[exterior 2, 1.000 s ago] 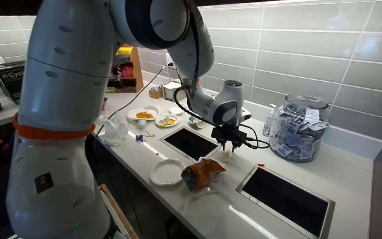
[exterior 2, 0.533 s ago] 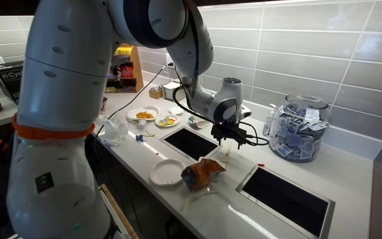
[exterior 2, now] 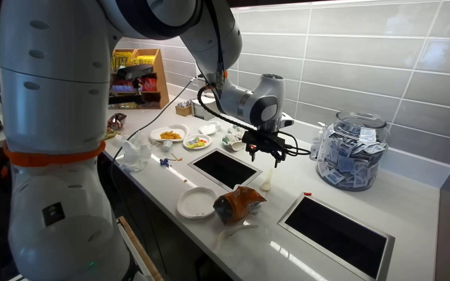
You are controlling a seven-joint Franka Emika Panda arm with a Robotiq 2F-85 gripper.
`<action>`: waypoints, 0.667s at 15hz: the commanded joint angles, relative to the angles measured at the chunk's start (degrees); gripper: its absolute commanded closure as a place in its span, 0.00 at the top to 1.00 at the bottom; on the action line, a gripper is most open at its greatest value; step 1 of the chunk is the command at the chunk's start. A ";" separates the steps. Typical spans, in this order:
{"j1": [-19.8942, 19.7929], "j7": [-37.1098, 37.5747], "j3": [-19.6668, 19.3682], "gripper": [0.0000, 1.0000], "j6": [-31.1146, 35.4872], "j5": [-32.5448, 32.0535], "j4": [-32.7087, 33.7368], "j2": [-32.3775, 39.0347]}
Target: Use the plastic spoon to push the piece of crisps from the countertop into the garbage disposal shoot
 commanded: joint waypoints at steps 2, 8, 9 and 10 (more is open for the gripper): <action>0.75 2.93 -0.64 1.00 -7.26 0.79 -4.90 -7.52; 0.94 6.02 -1.74 1.00 -8.50 3.42 -12.57 -15.88; 0.98 6.89 -2.13 1.00 -8.28 3.27 -13.98 -17.32; 1.02 7.52 -2.50 1.00 -8.06 2.84 -15.37 -18.84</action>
